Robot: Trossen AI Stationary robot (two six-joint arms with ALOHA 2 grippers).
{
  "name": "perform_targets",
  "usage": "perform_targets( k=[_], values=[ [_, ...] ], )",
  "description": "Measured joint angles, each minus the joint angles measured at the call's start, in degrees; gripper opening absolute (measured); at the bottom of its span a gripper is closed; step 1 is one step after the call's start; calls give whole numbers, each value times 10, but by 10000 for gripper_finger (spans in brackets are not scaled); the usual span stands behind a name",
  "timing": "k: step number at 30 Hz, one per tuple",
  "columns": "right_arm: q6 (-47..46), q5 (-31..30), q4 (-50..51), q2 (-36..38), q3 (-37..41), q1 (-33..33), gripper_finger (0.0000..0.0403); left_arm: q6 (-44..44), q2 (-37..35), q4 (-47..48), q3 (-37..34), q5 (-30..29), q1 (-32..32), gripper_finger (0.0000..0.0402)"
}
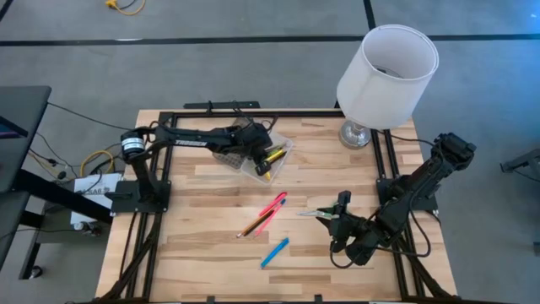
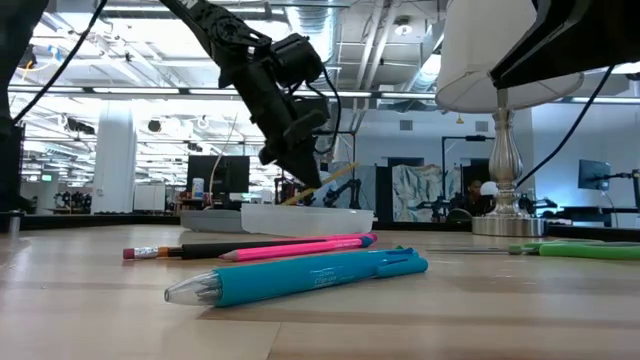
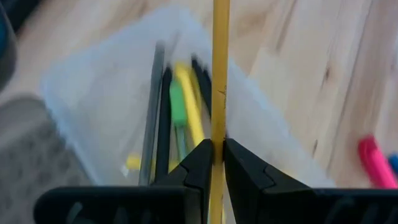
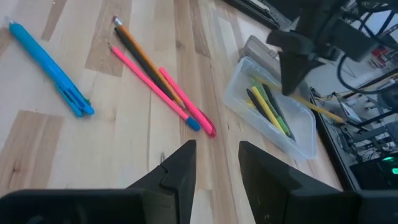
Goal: Pick & place school supplies into a supply box
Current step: Put the yellow pencil into the supply box, then put the blue pen into the supply box
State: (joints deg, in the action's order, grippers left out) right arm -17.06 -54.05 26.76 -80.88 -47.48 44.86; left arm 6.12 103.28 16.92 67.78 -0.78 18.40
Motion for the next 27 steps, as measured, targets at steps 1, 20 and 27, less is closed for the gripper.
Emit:
perform_targets(
  k=[1,20,27],
  values=[
    [-1,0,-1,0,0,0,116,-2,0,5,0,-5,0,34],
    [-52,4,29,0,0,-4,116,-49,0,16,0,-24,-3,142],
    [-65,30,27,0,0,-16,116,-61,-26,70,0,-29,-36,140]
  ],
)
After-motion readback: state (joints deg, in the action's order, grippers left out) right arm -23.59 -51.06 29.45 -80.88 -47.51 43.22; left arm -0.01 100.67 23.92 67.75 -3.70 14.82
